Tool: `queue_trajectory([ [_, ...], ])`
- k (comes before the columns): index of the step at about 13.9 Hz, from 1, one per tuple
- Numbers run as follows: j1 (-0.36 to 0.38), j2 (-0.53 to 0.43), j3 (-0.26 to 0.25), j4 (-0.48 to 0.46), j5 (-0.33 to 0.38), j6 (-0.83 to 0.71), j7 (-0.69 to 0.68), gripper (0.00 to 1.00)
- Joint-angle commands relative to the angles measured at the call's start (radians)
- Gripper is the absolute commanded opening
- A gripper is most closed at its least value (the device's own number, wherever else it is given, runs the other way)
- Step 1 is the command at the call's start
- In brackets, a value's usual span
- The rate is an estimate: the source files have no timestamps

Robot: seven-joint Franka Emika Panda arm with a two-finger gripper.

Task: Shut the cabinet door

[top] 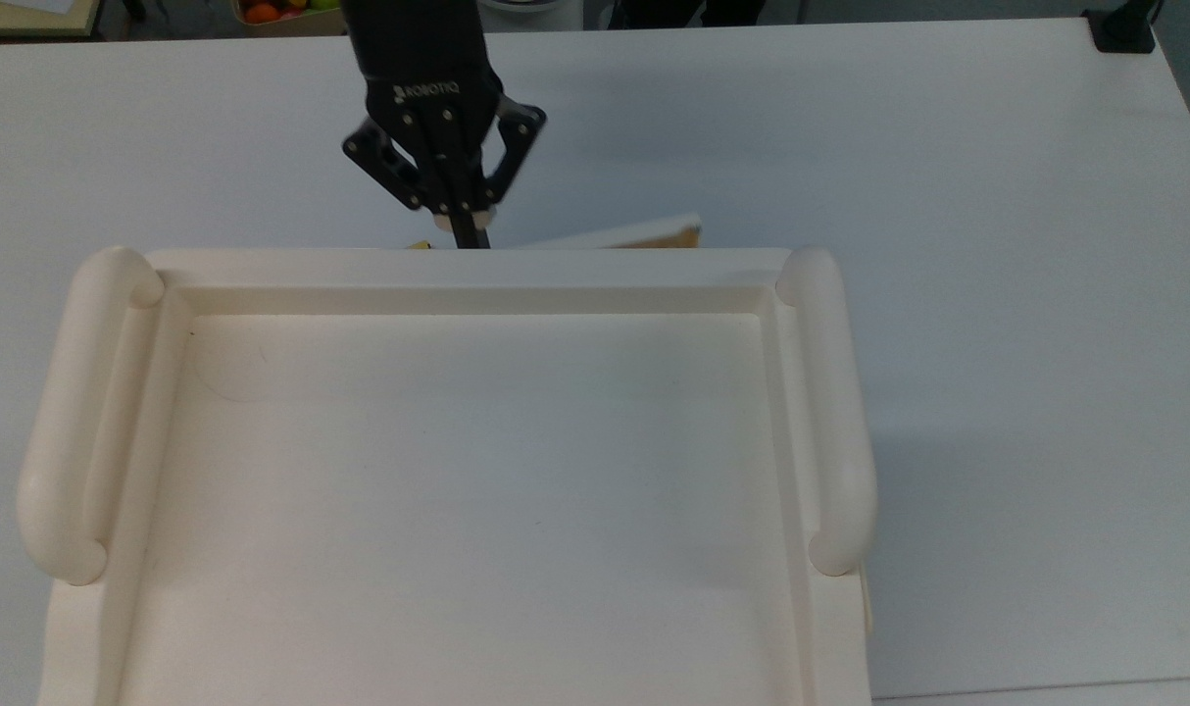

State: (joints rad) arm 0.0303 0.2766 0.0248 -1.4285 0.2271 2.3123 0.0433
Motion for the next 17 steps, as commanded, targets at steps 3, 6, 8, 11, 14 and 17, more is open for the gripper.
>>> queue_trajectory([
  [3, 0.042, 0.047, -0.006, -0.012, 0.018, 0.277, 0.006, 0.0],
  [6, 0.042, 0.052, -0.006, -0.012, 0.017, 0.317, 0.006, 0.0],
  [8, 0.043, 0.065, -0.006, -0.02, 0.017, 0.377, 0.004, 0.0],
  [11, 0.042, 0.07, -0.006, -0.02, 0.015, 0.4, 0.004, 0.0],
  [14, 0.042, 0.067, -0.006, -0.02, 0.014, 0.395, 0.0, 0.0],
  [17, 0.042, 0.032, -0.006, -0.076, 0.005, 0.383, -0.005, 0.0],
])
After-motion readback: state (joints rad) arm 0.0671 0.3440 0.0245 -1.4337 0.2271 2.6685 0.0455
